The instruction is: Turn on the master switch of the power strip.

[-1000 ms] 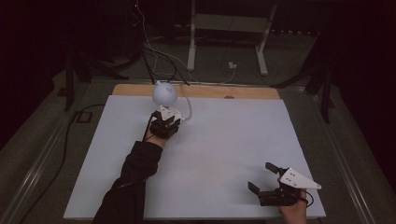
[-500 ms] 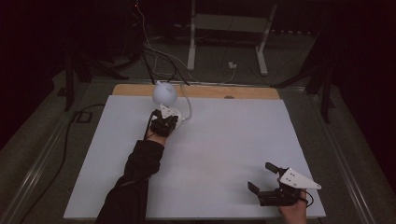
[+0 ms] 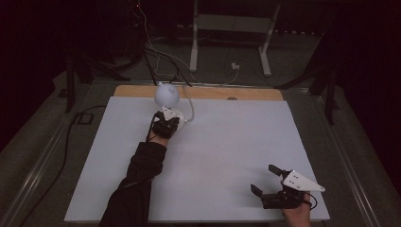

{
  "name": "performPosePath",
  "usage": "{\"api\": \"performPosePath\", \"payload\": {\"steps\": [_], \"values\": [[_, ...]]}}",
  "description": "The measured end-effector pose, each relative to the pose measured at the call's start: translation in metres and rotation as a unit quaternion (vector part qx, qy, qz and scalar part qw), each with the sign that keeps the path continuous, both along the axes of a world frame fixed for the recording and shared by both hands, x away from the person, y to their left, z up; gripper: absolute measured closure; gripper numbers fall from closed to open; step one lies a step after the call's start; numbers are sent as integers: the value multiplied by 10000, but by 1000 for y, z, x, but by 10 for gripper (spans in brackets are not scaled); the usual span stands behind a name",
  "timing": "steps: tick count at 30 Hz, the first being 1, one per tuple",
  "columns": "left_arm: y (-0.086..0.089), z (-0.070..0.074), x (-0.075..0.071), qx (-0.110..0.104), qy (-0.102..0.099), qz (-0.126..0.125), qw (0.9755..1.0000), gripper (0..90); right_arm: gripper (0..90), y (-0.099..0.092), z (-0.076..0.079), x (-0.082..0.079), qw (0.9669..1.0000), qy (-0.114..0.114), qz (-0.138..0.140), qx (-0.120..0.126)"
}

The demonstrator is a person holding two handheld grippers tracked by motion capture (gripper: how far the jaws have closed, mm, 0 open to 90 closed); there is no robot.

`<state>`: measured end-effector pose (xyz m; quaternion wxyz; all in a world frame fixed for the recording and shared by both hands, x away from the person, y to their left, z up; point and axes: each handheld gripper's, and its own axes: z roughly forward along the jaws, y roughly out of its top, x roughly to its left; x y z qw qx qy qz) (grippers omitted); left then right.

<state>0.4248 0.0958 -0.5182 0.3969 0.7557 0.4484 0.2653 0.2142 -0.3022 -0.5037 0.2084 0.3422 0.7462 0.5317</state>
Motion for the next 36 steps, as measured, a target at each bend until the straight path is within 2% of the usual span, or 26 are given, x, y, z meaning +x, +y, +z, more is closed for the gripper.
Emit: {"api": "performPosePath", "payload": {"steps": [3, 5, 7, 8, 10, 15, 17, 24, 36], "values": [[-1, -2, 1, 97, 35, -14, 9999, 900, 0, 0, 0, 0, 10000, 7, 10, -1], [-2, -3, 1, 198, -34, 5, 9998, 900, 0, 0, 0, 0, 10000, 11, 12, 6], [-2, -3, 1, 154, -24, 4, 9999, 900, 0, 0, 0, 0, 10000, 15, 12, 8], [-3, -3, 1, 233, -59, 12, 9997, 900, 0, 0, 0, 0, 10000, 14, 10, 6], [-4, -4, 0, 201, -74, 6, 9998, 900, 0, 0, 0, 0, 10000, 18, 11, 8], [-4, -5, 0, 302, -140, 35, 9994, 900, 0, 0, 0, 0, 10000, 34, 13, 6], [-4, -5, 0, 257, -123, 23, 9996, 900, 0, 0, 0, 0, 10000, 33, 16, 9], [-9, -5, 1, 444, -173, 51, 9989, 900, 0, 1, 0, 0, 10000, 39, 19, 7], [-9, -6, 2, 412, -133, 75, 9990, 900, 0, 0, 0, 0, 10000, 40, 22, 9]]}}
